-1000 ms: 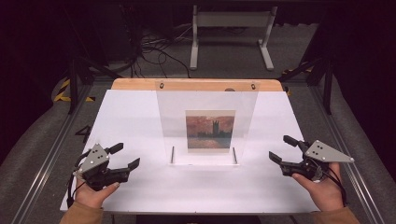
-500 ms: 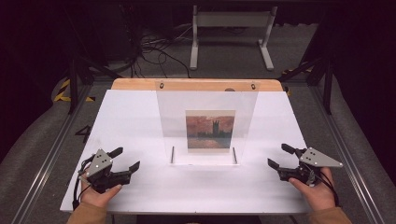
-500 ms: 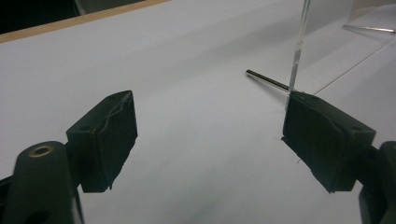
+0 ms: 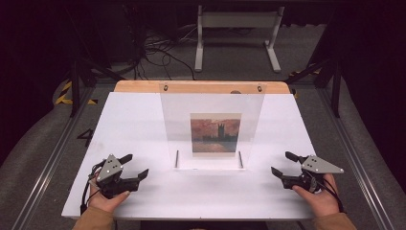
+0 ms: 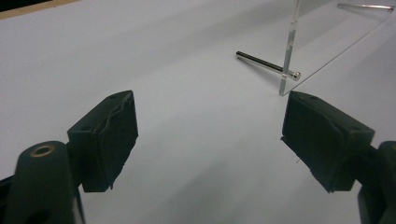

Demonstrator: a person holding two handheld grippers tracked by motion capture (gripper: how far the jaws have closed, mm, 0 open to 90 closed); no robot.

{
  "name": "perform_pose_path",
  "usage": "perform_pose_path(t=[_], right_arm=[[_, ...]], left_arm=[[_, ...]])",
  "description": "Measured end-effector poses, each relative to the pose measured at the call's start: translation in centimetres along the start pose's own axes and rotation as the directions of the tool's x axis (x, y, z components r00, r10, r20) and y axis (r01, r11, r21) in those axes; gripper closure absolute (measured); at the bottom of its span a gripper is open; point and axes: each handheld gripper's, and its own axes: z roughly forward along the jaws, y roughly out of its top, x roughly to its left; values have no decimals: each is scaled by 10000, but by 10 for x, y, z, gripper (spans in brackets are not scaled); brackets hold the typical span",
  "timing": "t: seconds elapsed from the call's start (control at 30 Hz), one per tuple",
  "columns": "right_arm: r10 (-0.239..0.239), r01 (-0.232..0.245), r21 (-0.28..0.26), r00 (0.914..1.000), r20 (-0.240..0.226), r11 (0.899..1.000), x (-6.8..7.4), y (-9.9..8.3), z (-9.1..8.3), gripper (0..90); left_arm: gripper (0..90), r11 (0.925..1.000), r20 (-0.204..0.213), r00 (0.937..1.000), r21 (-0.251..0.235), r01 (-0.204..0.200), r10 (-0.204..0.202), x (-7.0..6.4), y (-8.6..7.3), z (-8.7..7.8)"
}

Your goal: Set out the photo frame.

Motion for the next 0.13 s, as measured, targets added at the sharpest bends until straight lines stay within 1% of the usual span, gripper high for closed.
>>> perform_pose_path(t=[0.13], right_arm=[[148,-148,13,9999,7,9999,-1,0,0,193]], left_arm=[[181,10000,59,9999,16,92,-92,0,-1,1]])
